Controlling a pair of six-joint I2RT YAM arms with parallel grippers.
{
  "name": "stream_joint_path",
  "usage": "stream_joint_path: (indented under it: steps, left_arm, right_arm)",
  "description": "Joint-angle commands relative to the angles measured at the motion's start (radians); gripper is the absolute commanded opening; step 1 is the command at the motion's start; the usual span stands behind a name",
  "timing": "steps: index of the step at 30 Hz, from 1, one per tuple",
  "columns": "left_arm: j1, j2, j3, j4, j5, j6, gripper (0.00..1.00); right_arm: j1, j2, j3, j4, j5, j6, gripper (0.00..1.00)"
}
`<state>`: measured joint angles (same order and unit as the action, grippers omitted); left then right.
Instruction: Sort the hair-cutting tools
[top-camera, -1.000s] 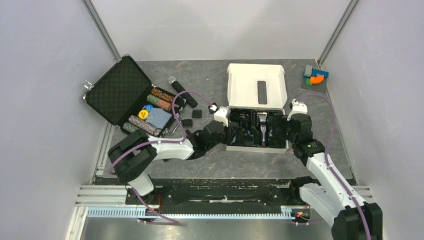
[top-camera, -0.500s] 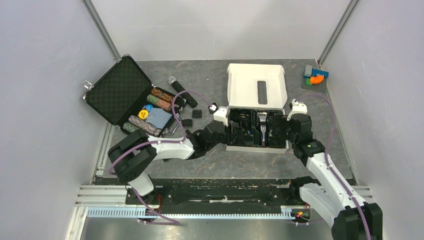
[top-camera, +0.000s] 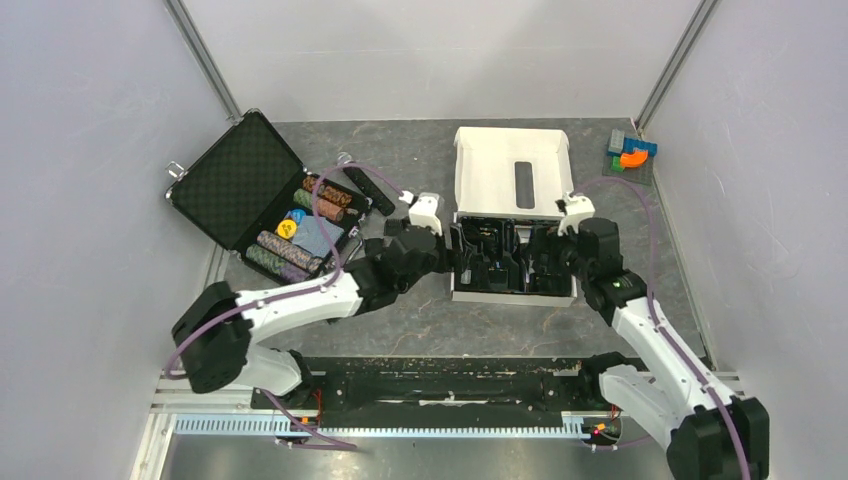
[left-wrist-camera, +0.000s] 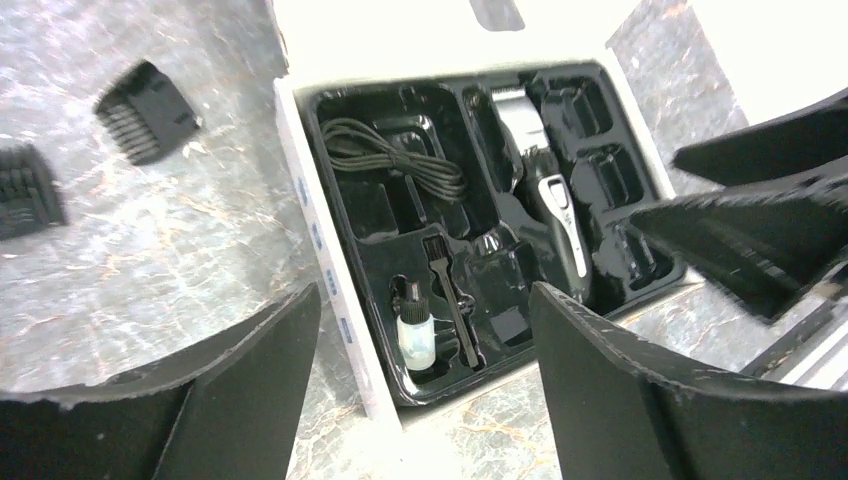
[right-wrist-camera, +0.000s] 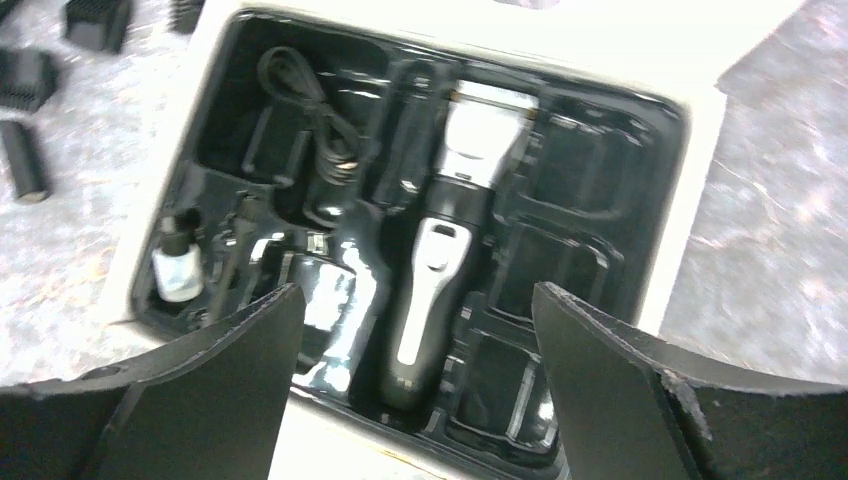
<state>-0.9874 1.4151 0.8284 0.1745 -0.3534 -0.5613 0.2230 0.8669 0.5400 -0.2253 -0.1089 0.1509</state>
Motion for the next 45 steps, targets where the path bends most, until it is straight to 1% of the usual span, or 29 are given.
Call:
stream_joint_path:
  steps: [1,3,4,7,9,11,14,18,21,24,26,34,42,45]
  left_arm:
    - [0.039,-0.114,0.089,-0.254,-0.109,-0.025,0.86]
    - [0.095,-0.155,0.104,-0.355,-0.088,-0.048,0.87]
    - [0.143,-0.18,0.105,-0.394,-0.06,-0.062,0.88]
    - [0.289,-0.243,0.1,-0.503,0.043,-0.073,0.99]
    - [0.408,-0.279,0.102,-0.584,0.112,-0.065,1.0]
    - [0.495,-0.311,0.115,-0.65,0.148,-0.037,1.0]
    - [0.572,-0.355,0.142,-0.727,0.139,0.034,1.0]
    - [0.59,-0.405,0.134,-0.742,0.049,0.133,1.0]
    - [0.591,-0.421,0.142,-0.748,0.022,0.206,1.0]
    - [0.59,-0.422,0.147,-0.745,0.001,0.253,1.0]
    - [0.591,-0.419,0.143,-0.742,-0.017,0.261,1.0]
    - [0.597,-0.404,0.143,-0.74,-0.001,0.27,1.0]
    - [0.605,-0.4,0.138,-0.739,0.01,0.274,1.0]
    - [0.606,-0.394,0.138,-0.739,0.019,0.274,1.0]
  right_arm:
    - [0.101,0.084,0.098,0.053,-0.08,-0.068,0.85]
    - [0.163,0.136,0.133,0.049,-0.06,-0.094,0.83]
    - [0.188,0.166,0.153,0.045,-0.052,-0.11,0.82]
    - [0.254,0.256,0.226,0.016,-0.051,-0.142,0.76]
    - [0.282,0.311,0.269,-0.005,-0.06,-0.188,0.72]
    - [0.305,0.355,0.303,-0.02,-0.069,-0.206,0.67]
    - [0.335,0.422,0.353,-0.047,-0.088,-0.219,0.6]
    - [0.381,0.5,0.414,-0.087,-0.089,-0.228,0.49]
    - [0.405,0.547,0.452,-0.114,-0.082,-0.228,0.44]
    - [0.414,0.586,0.472,-0.135,-0.064,-0.226,0.36]
    - [0.418,0.611,0.483,-0.142,-0.054,-0.223,0.33]
    - [0.436,0.661,0.506,-0.156,-0.056,-0.217,0.24]
    - [0.455,0.679,0.465,-0.157,-0.06,-0.206,0.16]
    - [0.459,0.681,0.444,-0.142,-0.057,-0.201,0.14]
